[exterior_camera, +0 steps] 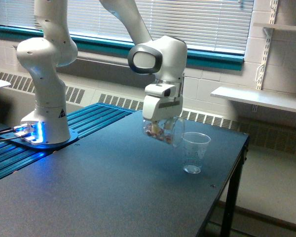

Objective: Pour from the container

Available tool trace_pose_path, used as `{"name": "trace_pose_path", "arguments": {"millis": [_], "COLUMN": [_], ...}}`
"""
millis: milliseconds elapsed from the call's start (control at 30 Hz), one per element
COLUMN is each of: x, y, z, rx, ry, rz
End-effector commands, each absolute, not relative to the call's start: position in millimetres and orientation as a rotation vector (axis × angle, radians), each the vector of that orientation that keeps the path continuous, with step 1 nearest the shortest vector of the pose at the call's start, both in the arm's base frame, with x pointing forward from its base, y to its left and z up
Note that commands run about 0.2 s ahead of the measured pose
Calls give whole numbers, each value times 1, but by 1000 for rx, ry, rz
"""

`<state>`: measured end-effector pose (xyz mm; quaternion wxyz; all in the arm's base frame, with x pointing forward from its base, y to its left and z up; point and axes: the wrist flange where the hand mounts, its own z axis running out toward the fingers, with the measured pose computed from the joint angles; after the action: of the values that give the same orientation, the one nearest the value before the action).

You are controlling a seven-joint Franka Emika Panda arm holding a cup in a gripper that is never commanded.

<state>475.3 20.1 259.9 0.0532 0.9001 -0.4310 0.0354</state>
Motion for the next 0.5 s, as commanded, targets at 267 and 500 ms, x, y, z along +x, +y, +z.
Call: {"name": "trace_pose_path", "arguments": {"millis": [267,500], "x": [487,495], "y": [26,22], "z": [296,300], "rx": [2764,2758], "ry": [-1347,-1360], "rz": [195,191]}}
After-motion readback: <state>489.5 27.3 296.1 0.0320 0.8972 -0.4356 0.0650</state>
